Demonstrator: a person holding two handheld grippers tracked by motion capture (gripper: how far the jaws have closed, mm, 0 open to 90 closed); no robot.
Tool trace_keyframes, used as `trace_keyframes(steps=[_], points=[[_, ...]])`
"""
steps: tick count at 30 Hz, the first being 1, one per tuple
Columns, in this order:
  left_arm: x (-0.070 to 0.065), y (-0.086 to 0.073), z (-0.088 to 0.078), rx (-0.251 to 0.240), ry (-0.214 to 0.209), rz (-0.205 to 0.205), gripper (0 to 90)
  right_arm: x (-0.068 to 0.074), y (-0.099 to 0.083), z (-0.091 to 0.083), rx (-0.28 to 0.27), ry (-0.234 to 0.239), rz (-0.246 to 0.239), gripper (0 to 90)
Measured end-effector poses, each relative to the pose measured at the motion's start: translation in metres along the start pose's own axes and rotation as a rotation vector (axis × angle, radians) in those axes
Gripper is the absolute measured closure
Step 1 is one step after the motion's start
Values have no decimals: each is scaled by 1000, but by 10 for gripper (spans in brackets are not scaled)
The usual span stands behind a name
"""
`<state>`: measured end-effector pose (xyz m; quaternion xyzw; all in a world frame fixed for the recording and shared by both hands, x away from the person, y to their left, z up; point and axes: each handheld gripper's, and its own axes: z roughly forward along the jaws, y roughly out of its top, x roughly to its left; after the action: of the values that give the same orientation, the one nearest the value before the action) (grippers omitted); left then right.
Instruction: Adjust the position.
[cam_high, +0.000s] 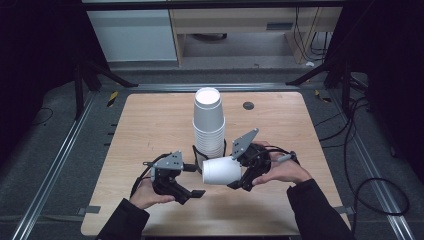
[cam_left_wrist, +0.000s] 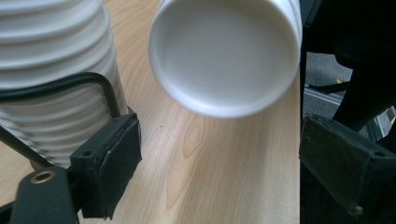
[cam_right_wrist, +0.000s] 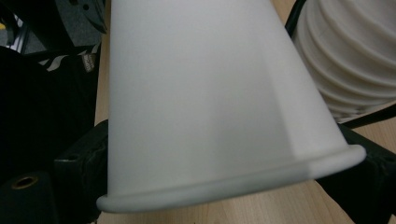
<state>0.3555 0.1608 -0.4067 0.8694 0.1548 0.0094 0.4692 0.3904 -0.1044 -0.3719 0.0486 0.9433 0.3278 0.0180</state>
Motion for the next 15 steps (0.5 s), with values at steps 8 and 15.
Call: trace_keyframes(steps=[8,15], points=[[-2,2,5,29,-14,14,114,7,6,15,42,13,-32,88],[-4,2,10,47,-19,14,115,11,10,26,80,19,-49,88]])
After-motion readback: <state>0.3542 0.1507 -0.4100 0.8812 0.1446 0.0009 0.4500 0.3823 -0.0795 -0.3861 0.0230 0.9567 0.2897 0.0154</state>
